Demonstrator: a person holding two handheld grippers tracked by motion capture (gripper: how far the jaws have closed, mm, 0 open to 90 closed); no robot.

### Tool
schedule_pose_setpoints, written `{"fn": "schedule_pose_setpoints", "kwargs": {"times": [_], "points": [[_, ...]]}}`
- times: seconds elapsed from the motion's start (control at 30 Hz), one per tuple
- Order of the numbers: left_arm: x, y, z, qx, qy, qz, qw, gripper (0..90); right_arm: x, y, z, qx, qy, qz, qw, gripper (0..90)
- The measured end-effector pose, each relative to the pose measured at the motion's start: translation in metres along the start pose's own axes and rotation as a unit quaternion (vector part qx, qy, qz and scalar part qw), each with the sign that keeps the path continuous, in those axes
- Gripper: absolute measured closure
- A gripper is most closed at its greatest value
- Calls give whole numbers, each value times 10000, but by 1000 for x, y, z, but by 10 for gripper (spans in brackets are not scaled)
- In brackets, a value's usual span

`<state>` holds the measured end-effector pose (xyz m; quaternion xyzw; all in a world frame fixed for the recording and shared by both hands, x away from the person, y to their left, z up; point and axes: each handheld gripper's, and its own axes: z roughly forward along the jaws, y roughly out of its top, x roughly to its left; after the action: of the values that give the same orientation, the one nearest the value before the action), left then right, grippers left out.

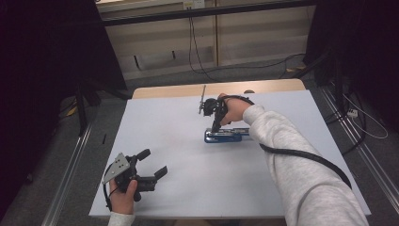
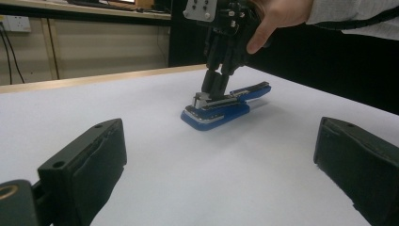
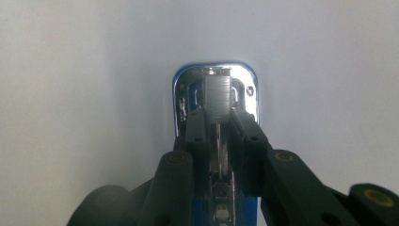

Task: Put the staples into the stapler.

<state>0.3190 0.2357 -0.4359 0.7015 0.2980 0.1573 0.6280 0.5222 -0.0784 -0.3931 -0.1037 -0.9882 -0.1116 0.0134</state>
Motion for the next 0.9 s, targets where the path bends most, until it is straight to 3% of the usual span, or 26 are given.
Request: {"fn": "schedule_pose_setpoints", "kwargs": {"times": [0.4,0.5,0.7,0.9], "points": [[0,0,0,-2,12,4,10000,30,0,0,1,-23,-2,17,10000,770],[0,0,0,-8,9,-17,10000,30,0,0,3,-32,-24,87,10000,678],[0,0,1,10,-4,-47,10000,30,1,-4,-2,-170,-69,100,9998,646],[2,1,2,54,32,-89,9999,29,-1,-18,-9,-443,-134,420,9980,551]]}}
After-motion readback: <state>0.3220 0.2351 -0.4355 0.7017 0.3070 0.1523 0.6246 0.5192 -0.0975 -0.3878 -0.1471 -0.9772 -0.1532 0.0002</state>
